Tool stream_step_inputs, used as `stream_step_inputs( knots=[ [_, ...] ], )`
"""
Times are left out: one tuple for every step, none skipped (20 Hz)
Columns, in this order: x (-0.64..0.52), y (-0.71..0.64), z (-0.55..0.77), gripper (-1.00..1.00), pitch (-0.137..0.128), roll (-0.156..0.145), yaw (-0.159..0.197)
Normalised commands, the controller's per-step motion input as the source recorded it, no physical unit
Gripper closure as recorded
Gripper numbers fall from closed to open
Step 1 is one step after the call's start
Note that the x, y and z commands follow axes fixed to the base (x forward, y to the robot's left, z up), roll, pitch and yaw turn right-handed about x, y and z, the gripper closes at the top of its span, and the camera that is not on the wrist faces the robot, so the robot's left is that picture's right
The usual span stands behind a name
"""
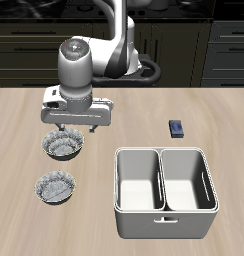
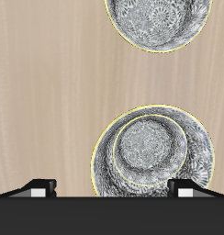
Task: Stack the smallest bowl on the largest bowl
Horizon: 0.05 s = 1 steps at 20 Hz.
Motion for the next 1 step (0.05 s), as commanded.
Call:
stream_step_inputs(
  knots=[
    [-0.13,0.15,0.37,-1.00,-0.074,0.057,0.012]
  ],
)
